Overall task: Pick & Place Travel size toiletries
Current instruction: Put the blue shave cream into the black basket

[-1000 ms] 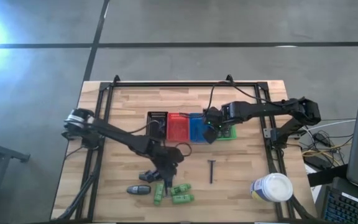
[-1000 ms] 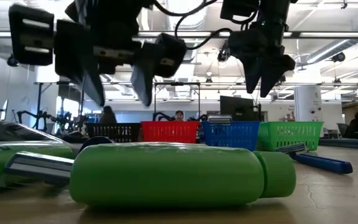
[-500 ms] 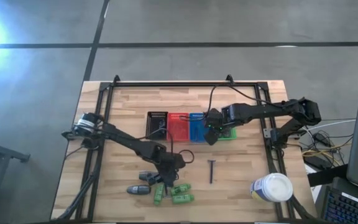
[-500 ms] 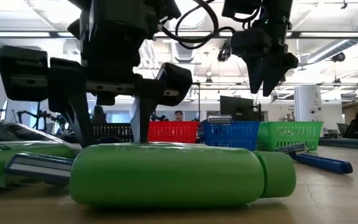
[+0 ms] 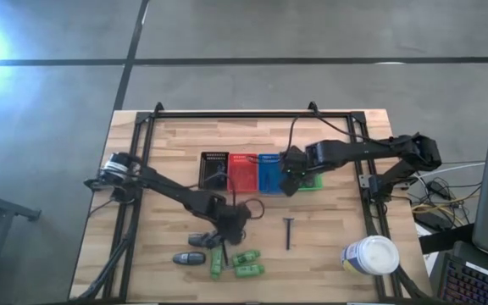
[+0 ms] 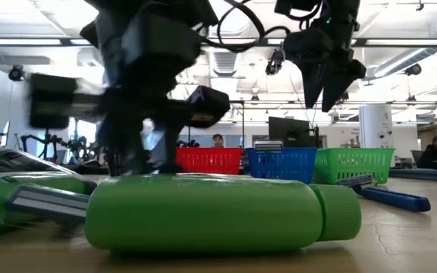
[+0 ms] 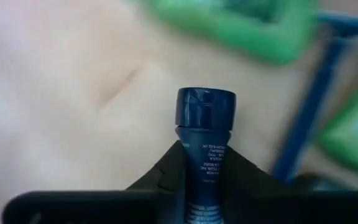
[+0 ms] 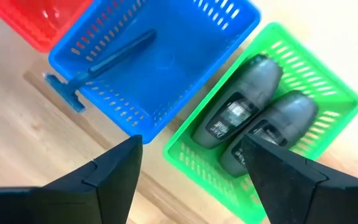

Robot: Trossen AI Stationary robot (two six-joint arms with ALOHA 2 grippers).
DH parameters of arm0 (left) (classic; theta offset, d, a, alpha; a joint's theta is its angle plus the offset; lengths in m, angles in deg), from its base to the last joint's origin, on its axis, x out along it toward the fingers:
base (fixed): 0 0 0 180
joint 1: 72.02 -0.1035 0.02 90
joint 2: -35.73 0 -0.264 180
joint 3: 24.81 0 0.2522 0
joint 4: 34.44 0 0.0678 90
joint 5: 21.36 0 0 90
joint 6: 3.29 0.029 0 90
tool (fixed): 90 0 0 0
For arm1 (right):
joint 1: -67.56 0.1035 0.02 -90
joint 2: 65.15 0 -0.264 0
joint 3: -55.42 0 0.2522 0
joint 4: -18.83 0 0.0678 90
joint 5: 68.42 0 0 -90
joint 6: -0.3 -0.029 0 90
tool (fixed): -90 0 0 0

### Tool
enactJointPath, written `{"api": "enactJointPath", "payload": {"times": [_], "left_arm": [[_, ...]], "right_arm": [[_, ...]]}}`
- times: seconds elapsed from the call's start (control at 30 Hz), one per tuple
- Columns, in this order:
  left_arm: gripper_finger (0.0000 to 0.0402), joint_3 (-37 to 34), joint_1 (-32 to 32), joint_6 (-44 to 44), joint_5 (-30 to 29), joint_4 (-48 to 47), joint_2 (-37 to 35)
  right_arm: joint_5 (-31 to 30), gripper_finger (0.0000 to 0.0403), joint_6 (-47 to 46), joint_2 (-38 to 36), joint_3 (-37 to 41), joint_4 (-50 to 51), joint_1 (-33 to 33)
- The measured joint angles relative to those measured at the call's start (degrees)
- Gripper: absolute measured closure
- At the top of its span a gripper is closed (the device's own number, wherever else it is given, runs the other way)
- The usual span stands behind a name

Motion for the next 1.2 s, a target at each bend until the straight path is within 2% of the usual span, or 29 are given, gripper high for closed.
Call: {"api": "enactJointPath", "payload": {"times": [0.2, 0.3, 0.43, 0.5, 0.57, 0.7, 0.83, 0.97, 1.2], "left_arm": [[0.0357, -0.5, -3.2, -18.0, -7.5, -2.7, -8.7], [0.0357, -2.6, -6.4, -34.5, -14.2, -3.2, -13.6], [0.0357, -7.6, -11.6, -60.7, -22.2, -2.9, -20.5], [0.0357, -11.0, -14.9, -73.3, -24.0, -2.9, -23.2], [0.0355, -14.7, -17.8, -81.5, -25.2, -1.9, -25.6], [0.0348, -21.5, -22.1, -87.9, -30.1, 3.1, -28.5], [0.0339, -24.9, -25.9, -91.1, -28.4, 8.6, -28.7], [0.0324, -25.4, -27.2, -90.6, -26.8, 9.2, -27.2], [0.0261, -24.0, -27.4, -90.2, -26.8, 9.0, -26.5]], "right_arm": [[-1.2, 0.0121, -1.2, -3.4, 0.0, 0.3, -0.1], [-2.2, 0.0118, -2.3, -4.8, 0.2, 0.5, -0.1], [-3.9, 0.0115, -3.3, -6.0, 0.9, 0.6, -0.1], [-4.3, 0.0116, -3.8, -6.3, 1.3, 0.5, -0.2], [-4.3, 0.012, -4.5, -6.4, 1.9, 0.5, -0.2], [-4.3, 0.0132, -6.5, -6.4, 3.4, 0.4, -0.1], [-4.3, 0.0143, -8.1, -6.4, 5.0, 0.4, 0.3], [-4.3, 0.0152, -9.1, -6.4, 6.5, 0.0, 0.3], [-4.2, 0.0157, -9.1, -7.3, 8.2, -3.1, 0.2]]}}
